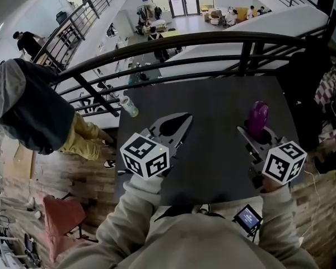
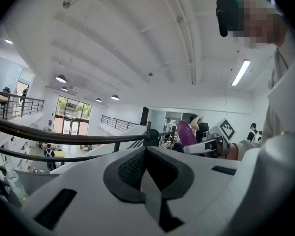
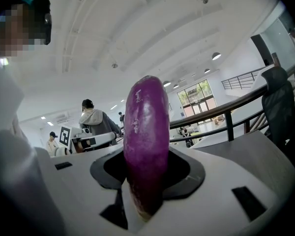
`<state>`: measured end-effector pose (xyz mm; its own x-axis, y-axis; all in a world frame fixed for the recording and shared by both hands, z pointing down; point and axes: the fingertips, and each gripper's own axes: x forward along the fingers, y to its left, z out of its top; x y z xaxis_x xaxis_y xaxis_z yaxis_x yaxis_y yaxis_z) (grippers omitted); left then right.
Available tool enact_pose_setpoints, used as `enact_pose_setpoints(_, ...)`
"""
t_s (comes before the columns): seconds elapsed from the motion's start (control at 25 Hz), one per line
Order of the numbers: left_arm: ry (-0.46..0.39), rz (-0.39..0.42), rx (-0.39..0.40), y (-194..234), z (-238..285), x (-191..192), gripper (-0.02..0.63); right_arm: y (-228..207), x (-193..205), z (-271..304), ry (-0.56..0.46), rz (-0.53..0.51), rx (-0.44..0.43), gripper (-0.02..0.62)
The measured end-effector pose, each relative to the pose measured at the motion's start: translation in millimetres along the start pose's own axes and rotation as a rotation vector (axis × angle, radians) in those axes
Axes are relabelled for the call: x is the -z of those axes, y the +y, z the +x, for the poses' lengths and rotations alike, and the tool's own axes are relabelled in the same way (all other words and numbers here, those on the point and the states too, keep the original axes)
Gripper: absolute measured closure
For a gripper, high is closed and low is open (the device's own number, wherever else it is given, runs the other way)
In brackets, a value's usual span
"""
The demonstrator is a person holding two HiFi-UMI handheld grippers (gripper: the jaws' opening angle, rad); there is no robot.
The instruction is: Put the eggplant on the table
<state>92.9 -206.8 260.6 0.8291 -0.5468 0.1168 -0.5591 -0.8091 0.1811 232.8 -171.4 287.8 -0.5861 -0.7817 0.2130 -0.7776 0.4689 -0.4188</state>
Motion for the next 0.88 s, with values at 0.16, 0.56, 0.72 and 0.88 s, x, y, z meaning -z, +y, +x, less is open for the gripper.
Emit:
enact_pose_setpoints(0.16,-0.003,0.005,0.023,34,-5,-5,0.601,12,-10,36,0.008,-0.021,0.015,0.417)
enact_pose_setpoints(0.56,-0.035,-0.015,0.003,83,-18,-7,0.601,22,-21,83,0.067,-0.069,0.017,0.417)
enact_pose_setpoints(0.72,-0.042,-0.033,-0.024,110,-32,-9,0.601,28,-29,105,0.083,-0.090,0.008,0.417)
enact_pose_setpoints(0.88,-0.039,-0.037,-0.036,129,-40,-9,0.601,39,-27,129,0.105,-0.099,-0.006,0.417)
